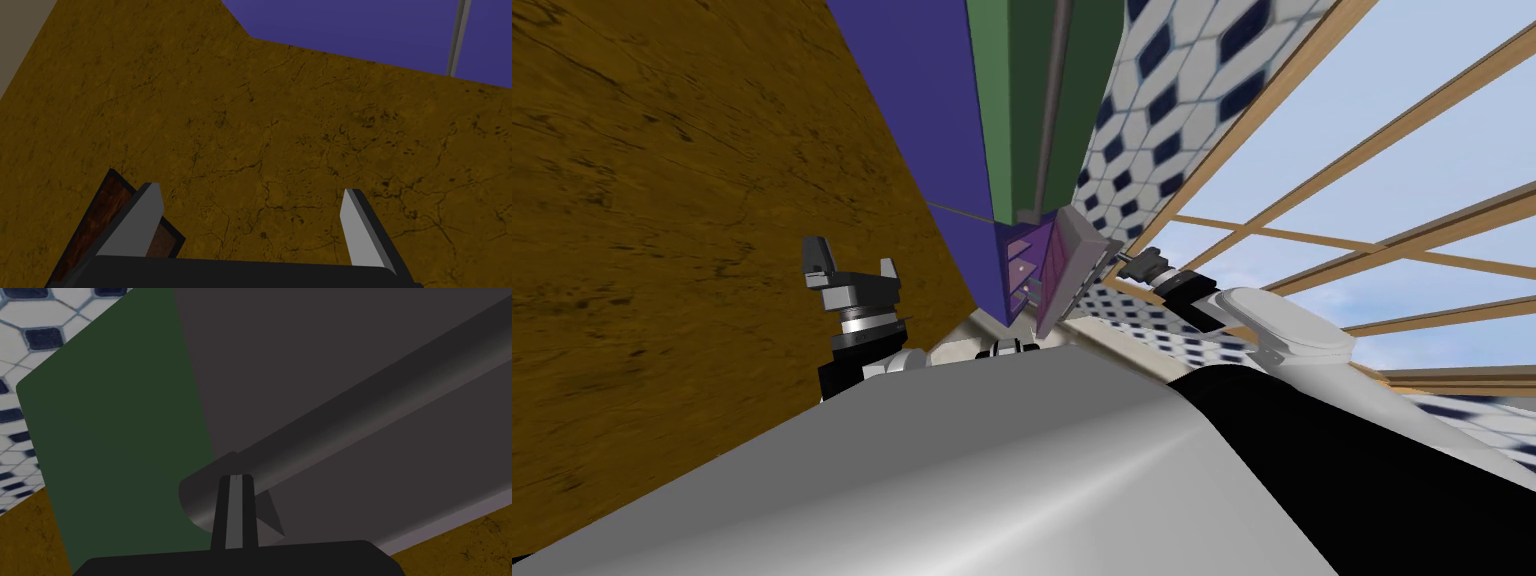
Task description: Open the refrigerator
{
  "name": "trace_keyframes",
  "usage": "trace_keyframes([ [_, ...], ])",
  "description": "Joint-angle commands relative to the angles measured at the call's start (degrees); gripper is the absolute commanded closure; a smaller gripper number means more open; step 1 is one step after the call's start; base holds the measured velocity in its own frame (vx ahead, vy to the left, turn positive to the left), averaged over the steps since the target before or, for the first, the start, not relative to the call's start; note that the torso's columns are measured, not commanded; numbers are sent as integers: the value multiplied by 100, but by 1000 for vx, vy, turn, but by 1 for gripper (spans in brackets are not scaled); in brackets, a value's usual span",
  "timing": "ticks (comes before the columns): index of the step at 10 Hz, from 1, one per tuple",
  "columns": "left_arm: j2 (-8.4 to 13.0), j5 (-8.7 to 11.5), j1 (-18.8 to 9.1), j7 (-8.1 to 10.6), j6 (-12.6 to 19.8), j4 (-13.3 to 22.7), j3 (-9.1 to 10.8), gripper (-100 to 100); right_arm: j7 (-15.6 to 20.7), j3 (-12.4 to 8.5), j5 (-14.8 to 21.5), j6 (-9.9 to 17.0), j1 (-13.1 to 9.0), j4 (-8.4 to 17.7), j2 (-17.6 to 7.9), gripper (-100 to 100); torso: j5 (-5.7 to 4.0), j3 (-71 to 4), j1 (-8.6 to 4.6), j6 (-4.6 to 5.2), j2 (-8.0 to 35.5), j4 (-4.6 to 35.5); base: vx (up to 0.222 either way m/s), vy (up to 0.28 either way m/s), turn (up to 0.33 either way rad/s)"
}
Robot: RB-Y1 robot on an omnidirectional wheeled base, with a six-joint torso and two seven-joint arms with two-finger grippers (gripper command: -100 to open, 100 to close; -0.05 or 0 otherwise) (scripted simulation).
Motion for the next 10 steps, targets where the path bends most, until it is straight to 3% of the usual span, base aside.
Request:
trace_keyframes([
  [1,0,0,0,0,0,0,0,0,252,-65,231,204,-9,95,115,-100,-6,-1,-32,-7,2,3,66,160,-31],
  [5,1,0,0,0,0,0,1,0,592,-118,577,554,-15,242,264,-100,-38,-13,-127,-4,-17,-1,47,141,-47],
  [10,1,0,0,0,0,0,0,0,1003,-178,996,985,-28,430,452,-100,-27,-21,-73,-30,-30,-14,52,127,-51],
])
